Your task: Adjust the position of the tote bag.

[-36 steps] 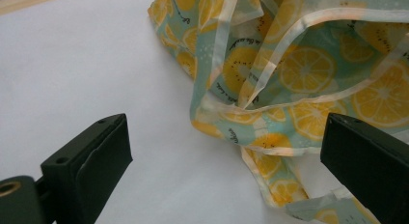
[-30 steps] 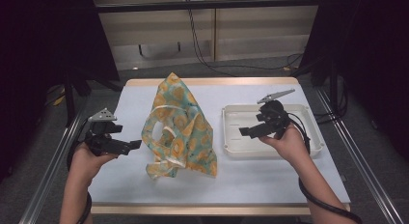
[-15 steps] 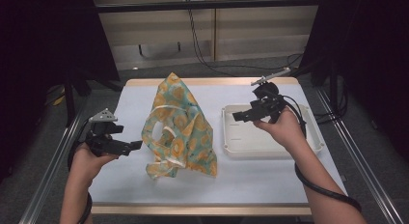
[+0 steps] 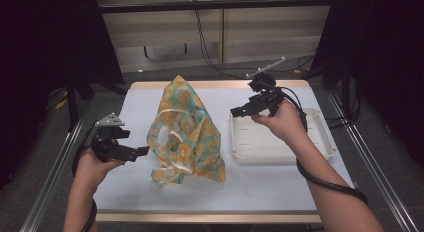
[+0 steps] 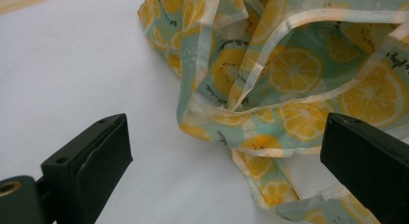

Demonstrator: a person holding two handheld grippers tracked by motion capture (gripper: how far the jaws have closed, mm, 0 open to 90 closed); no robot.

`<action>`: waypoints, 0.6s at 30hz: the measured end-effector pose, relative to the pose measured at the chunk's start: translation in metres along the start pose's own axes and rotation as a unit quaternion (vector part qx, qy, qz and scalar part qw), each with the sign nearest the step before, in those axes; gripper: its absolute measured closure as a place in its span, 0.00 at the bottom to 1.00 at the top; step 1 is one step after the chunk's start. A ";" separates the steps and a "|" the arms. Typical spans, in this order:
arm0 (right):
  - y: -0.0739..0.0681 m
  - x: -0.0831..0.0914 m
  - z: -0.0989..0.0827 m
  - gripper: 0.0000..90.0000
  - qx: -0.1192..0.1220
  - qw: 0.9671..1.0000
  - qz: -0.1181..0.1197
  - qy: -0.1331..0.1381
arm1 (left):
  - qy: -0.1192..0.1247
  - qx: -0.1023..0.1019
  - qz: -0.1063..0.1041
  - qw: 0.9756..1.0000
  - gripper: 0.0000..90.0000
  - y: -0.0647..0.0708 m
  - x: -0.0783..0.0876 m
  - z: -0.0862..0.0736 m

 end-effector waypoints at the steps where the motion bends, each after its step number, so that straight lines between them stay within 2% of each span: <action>1: -0.002 0.000 0.005 0.19 -0.002 1.000 0.001 -0.001 | -0.002 -0.001 0.000 1.000 0.04 0.000 0.000 0.000; 4: -0.006 0.002 0.012 0.20 -0.006 1.000 0.005 -0.011 | -0.002 -0.001 -0.002 1.000 0.04 0.000 0.001 0.000; 10: -0.011 0.004 0.021 0.21 -0.007 1.000 0.013 -0.011 | 0.000 -0.002 0.003 1.000 0.04 -0.001 0.001 0.000; 11: -0.014 0.006 0.024 0.21 -0.013 1.000 0.014 -0.015 | -0.002 0.000 0.000 1.000 0.04 0.000 0.001 0.000; 13: -0.016 0.006 0.028 0.21 -0.002 1.000 0.005 -0.016 | 0.000 0.000 0.000 1.000 0.04 0.000 0.000 0.000; 18: -0.022 0.012 0.034 0.21 0.002 1.000 0.004 -0.012 | -0.001 -0.002 -0.002 1.000 0.04 0.000 0.001 0.000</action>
Point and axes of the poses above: each handheld gripper's, and its own axes: x roughly backward along the jaws, z roughly out of its top, y roughly to its right, the point moved 2 cm from there along -x, roughly forward along the jaws, and after that the axes turned 15 degrees about -y, right-handed, at the moved point
